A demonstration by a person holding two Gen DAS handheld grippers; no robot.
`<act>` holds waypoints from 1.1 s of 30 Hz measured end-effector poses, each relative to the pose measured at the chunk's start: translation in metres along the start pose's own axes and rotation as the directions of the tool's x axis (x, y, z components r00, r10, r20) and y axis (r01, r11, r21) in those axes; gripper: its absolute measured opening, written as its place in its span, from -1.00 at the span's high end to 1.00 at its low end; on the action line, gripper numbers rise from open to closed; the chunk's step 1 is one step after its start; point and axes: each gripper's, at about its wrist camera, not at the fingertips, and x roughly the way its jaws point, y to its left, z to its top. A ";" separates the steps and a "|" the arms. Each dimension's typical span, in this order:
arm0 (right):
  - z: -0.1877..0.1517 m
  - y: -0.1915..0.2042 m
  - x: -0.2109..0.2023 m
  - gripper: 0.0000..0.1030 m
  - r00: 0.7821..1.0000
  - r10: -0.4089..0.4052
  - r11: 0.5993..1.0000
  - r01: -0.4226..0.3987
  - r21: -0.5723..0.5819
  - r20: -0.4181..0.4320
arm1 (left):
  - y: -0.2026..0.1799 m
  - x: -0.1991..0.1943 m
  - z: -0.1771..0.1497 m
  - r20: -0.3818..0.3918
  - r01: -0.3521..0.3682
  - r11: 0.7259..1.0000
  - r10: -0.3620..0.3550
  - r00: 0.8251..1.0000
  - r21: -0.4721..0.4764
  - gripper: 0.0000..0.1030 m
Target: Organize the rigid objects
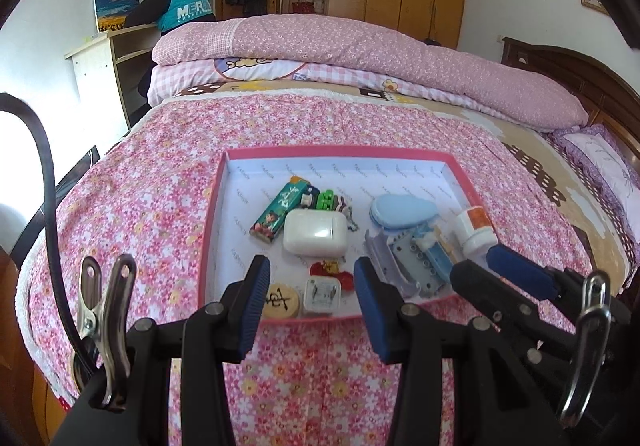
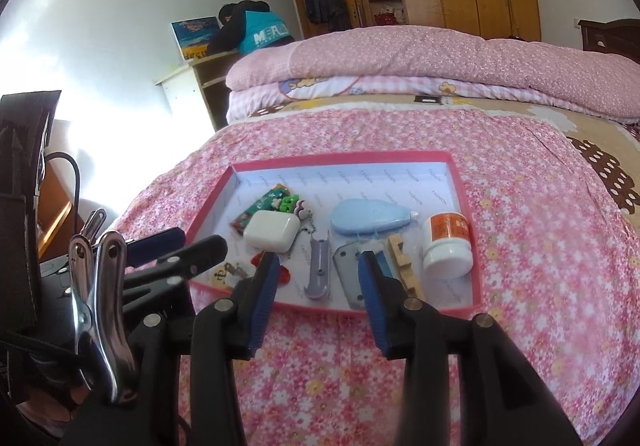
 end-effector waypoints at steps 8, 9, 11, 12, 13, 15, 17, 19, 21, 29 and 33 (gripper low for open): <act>-0.025 -0.004 -0.009 0.12 0.999 -0.025 1.000 0.025 0.015 -0.027 | -0.006 -0.013 -0.021 -0.011 0.003 1.000 -0.002 1.000 0.022 0.11; -0.028 -0.005 -0.010 0.12 0.999 -0.029 0.999 0.030 0.020 -0.030 | -0.006 -0.014 -0.022 -0.012 0.004 1.000 -0.003 1.000 0.018 0.11; -0.033 -0.008 -0.010 0.11 0.999 -0.035 0.999 0.037 0.033 -0.040 | -0.006 -0.013 -0.025 -0.017 0.001 1.000 -0.001 1.000 0.011 0.11; -0.035 -0.010 -0.009 0.11 0.998 -0.037 0.998 0.039 0.039 -0.049 | -0.006 -0.012 -0.027 -0.020 -0.003 1.000 0.003 1.000 0.008 0.11; -0.037 -0.012 -0.008 0.11 0.998 -0.040 0.998 0.043 0.043 -0.057 | -0.006 -0.011 -0.028 -0.024 -0.005 1.000 0.006 1.000 0.007 0.11; -0.040 -0.014 -0.006 0.11 0.996 -0.048 0.998 0.051 0.048 -0.069 | -0.006 -0.006 -0.032 -0.041 -0.016 1.000 0.016 0.999 0.001 0.11; -0.043 -0.015 -0.003 0.11 0.995 -0.052 0.997 0.057 0.053 -0.081 | -0.005 -0.002 -0.035 -0.062 -0.020 1.000 0.019 0.998 -0.007 0.11; -0.047 -0.016 0.000 0.11 0.994 -0.054 0.997 0.060 0.056 -0.093 | -0.003 0.002 -0.038 -0.076 -0.022 1.000 0.020 0.997 -0.015 0.11; -0.049 -0.016 0.002 0.11 0.993 -0.060 0.996 0.066 0.053 -0.102 | -0.001 0.006 -0.040 -0.086 -0.025 0.999 0.023 0.996 -0.024 0.11; -0.060 -0.021 0.011 0.11 0.985 -0.096 0.993 0.105 0.053 -0.141 | -0.001 0.023 -0.050 -0.124 -0.034 0.999 0.031 0.992 -0.020 0.11; -0.063 -0.024 0.016 0.11 0.982 -0.106 0.991 0.117 0.062 -0.157 | 0.000 0.030 -0.054 -0.135 -0.037 0.999 0.034 0.990 -0.018 0.11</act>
